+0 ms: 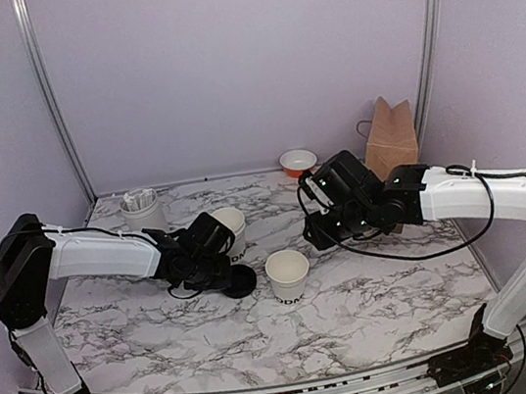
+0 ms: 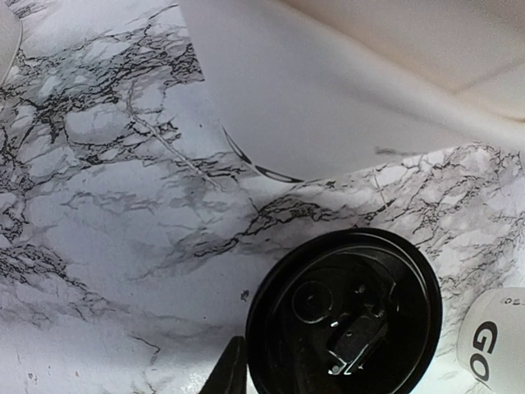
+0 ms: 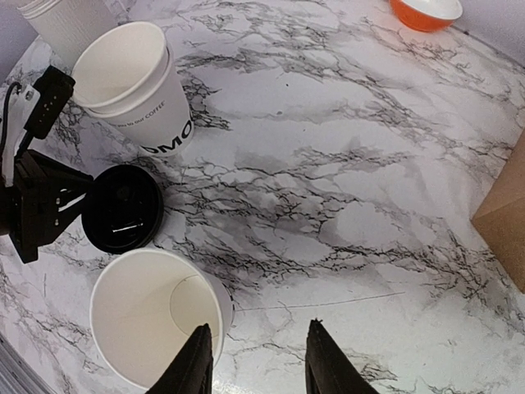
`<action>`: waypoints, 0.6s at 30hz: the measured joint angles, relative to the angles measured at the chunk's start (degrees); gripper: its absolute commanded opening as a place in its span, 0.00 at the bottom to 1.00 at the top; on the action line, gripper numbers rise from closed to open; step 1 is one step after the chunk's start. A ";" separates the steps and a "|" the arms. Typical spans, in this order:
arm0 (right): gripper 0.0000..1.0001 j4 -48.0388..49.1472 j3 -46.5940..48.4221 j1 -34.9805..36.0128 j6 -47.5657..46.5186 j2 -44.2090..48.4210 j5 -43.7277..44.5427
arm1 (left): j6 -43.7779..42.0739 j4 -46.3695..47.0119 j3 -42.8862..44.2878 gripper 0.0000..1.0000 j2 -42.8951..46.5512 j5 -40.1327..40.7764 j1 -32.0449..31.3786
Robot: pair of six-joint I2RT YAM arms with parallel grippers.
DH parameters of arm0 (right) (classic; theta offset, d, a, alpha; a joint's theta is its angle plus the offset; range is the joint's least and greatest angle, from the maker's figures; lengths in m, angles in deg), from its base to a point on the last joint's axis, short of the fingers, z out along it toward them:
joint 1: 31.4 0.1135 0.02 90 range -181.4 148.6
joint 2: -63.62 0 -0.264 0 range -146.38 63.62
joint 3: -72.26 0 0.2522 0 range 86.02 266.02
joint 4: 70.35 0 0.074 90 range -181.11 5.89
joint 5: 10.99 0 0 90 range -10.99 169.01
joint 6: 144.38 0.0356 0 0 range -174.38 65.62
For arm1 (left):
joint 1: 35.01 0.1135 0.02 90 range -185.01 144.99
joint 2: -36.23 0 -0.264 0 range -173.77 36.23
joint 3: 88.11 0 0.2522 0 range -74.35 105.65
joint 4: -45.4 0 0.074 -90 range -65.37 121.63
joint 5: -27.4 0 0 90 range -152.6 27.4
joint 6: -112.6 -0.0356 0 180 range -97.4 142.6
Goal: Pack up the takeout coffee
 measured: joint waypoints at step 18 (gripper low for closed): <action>0.37 0.02 -0.02 0.00 0.13 0.00 -0.02 | 0.13 -0.04 -1.40 0.23 1.07 0.37 -0.15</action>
